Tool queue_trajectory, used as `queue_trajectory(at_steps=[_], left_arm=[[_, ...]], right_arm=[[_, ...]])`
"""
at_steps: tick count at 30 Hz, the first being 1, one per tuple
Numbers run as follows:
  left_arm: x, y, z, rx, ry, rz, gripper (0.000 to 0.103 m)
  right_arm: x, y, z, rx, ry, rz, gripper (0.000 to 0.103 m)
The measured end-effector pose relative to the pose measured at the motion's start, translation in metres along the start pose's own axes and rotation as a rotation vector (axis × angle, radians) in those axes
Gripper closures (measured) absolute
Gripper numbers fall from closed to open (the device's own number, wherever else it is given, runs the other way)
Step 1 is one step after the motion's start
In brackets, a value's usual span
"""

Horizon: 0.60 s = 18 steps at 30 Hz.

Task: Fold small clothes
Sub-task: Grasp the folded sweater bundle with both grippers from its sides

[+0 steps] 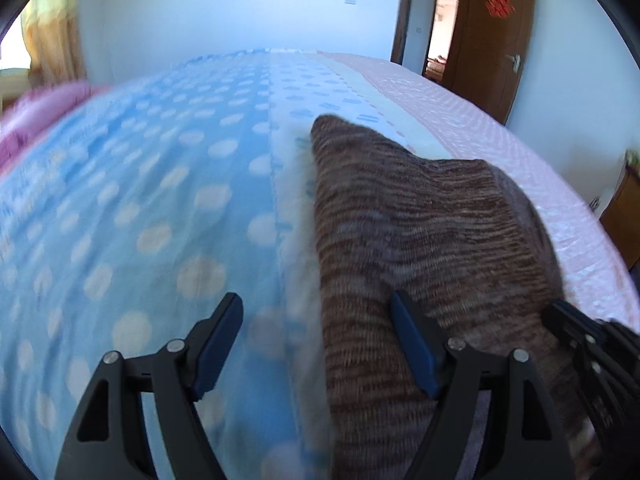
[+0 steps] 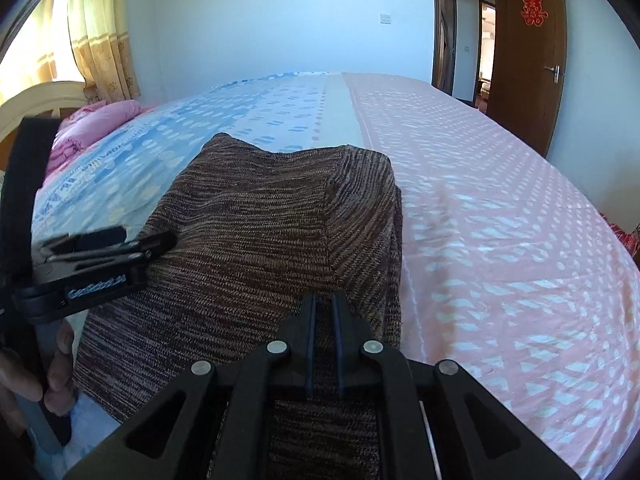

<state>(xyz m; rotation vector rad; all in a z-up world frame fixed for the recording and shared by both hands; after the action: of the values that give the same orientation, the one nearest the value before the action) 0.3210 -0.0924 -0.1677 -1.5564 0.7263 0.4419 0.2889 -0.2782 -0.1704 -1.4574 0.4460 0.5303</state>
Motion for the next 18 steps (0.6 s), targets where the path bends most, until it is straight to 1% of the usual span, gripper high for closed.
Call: queue_trajectory(at_steps=[1,3,4,6,8,10,14,16,17,18], left_arm=[[-0.003,0.003,0.003,-0.027,0.013,0.005,0.019],[-0.015,0.012,0.011,-0.093,0.057,0.003,0.019],[-0.021,0.015,0.014,-0.109,0.075,-0.006,0.016],[-0.035,0.026,0.018,-0.124,0.07,-0.015,0.011],[-0.04,0.035,0.022,-0.134,0.07,-0.002,0.011],[-0.043,0.04,0.021,-0.123,0.057,0.01,0.013],[-0.04,0.045,0.007,-0.011,-0.026,0.041,0.013],[-0.04,0.045,0.01,0.003,-0.035,0.045,0.013],[-0.04,0.045,0.011,0.002,-0.03,0.046,0.013],[-0.042,0.047,0.014,0.001,-0.026,0.047,0.013]], right_arm=[[-0.001,-0.001,-0.001,0.008,-0.007,-0.002,0.097],[-0.003,0.0,-0.002,0.014,-0.015,-0.004,0.097],[-0.003,0.0,-0.002,0.016,-0.017,-0.005,0.097],[-0.003,0.0,-0.003,0.019,-0.019,-0.005,0.097],[-0.003,0.0,-0.003,0.02,-0.019,-0.007,0.097],[-0.003,0.0,-0.002,0.02,-0.018,-0.007,0.097],[-0.003,0.001,-0.004,0.028,-0.028,0.003,0.097],[-0.007,-0.001,-0.004,0.038,-0.035,0.037,0.097],[-0.016,-0.001,-0.004,0.05,-0.035,0.044,0.094],[-0.025,0.0,-0.005,0.064,-0.041,0.036,0.094]])
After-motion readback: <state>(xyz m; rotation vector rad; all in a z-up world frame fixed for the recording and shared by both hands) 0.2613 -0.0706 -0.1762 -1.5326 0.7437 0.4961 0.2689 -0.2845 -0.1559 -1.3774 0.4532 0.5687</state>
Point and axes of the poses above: each gripper's, at about its wrist camera, not at the fingertips, and x roughly the way its jaws point, z to its left, y to its underside, the point moved 5 cm from there along x, roughly the way its jaws point, and after that the axes turned 6 degrees about -z, right-handed, at the moved point
